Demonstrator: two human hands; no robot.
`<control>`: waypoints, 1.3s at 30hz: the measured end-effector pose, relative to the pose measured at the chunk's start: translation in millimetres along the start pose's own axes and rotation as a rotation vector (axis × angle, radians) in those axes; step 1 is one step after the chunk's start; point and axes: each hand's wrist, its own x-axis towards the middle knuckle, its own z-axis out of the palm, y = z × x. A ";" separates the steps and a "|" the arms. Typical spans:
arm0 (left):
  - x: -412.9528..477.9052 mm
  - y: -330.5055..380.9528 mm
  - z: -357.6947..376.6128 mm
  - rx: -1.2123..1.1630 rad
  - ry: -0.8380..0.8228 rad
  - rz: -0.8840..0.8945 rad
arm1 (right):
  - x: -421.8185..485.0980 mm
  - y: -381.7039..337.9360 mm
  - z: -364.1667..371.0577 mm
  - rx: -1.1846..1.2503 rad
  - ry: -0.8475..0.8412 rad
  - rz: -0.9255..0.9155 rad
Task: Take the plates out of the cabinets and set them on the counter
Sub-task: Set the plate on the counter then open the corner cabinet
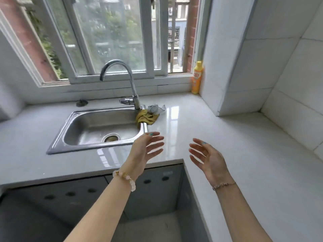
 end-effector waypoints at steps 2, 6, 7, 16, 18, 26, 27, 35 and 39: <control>-13.8 5.5 -33.4 -0.026 0.084 0.035 | 2.0 12.0 30.6 -0.025 -0.086 0.031; -48.5 14.1 -101.6 -0.091 0.263 0.101 | -4.8 42.0 93.2 -0.085 -0.239 0.087; -58.5 15.0 -118.0 -0.105 0.304 0.113 | -8.4 50.4 106.9 -0.097 -0.270 0.106; -183.2 2.9 -256.9 -0.220 0.690 0.189 | -78.5 139.6 211.1 -0.254 -0.586 0.321; -210.3 -2.9 -280.2 -0.249 0.761 0.201 | -95.6 158.1 228.5 -0.276 -0.634 0.358; -303.9 -36.3 -346.4 -0.332 0.983 0.241 | -158.8 228.0 281.3 -0.357 -0.777 0.503; -314.1 -41.1 -352.3 -0.350 1.009 0.244 | -166.7 236.0 286.7 -0.369 -0.791 0.522; -374.5 -83.4 -382.4 -0.527 1.220 0.285 | -205.1 300.3 326.0 -0.494 -0.927 0.673; -380.2 -109.9 -386.0 -0.568 1.314 0.226 | -208.6 327.2 342.7 -0.533 -0.985 0.756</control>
